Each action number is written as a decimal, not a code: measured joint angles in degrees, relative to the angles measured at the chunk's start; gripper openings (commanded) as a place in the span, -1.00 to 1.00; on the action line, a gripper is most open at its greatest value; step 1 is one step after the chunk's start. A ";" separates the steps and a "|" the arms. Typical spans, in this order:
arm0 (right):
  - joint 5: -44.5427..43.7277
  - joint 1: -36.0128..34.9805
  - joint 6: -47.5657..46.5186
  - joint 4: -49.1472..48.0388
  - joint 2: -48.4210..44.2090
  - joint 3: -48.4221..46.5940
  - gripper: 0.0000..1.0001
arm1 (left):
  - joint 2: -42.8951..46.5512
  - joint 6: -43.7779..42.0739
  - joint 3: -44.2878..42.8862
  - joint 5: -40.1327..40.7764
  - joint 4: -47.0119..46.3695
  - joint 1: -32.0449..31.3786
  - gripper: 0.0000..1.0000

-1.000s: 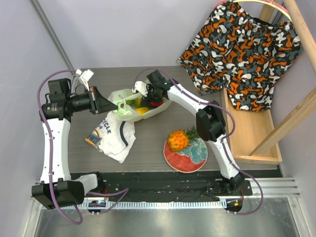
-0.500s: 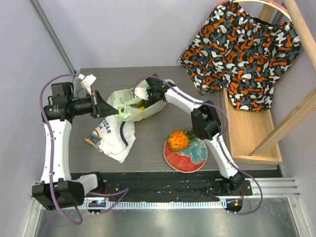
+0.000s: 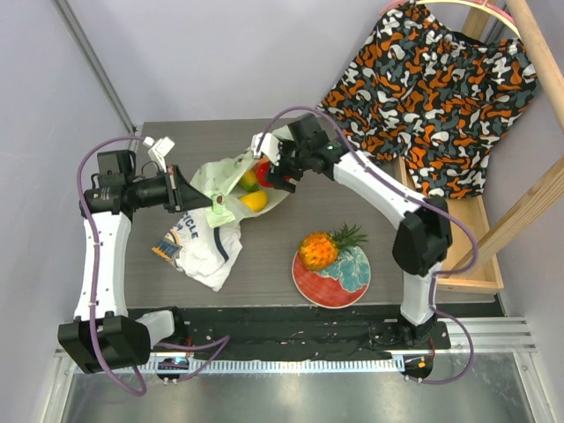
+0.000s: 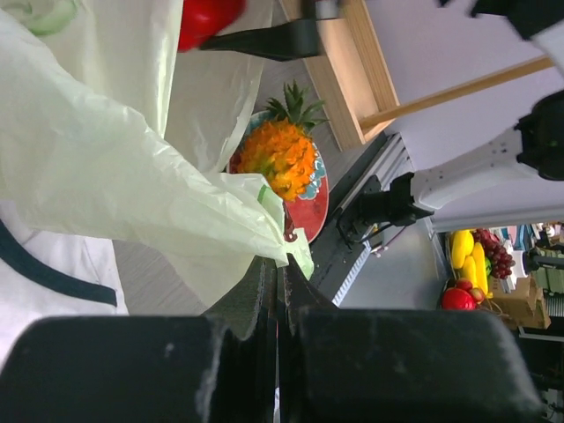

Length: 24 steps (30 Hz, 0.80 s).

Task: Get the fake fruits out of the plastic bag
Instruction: Take out the fake fruit from the plastic bag.

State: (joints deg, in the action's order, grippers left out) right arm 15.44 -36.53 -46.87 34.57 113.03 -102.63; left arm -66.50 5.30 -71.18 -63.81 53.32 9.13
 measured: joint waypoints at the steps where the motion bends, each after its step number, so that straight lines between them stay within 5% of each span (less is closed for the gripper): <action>1: 1.79 -0.02 1.55 0.11 -2.32 0.26 -0.49 | -0.22 0.07 0.20 0.17 -0.46 -0.02 -1.00; 14: 14.53 -0.11 13.25 7.76 -10.93 0.87 -0.47 | -8.94 3.13 -0.83 3.63 -9.03 -1.57 -1.00; 24: 13.33 -0.11 5.51 18.36 -29.97 10.86 -0.48 | -10.82 5.01 -3.72 4.94 -12.26 -1.70 -1.00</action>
State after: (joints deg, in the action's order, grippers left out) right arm 28.77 -36.64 -41.36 52.93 83.07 -91.77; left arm -77.32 10.31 -74.89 -58.87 41.06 7.42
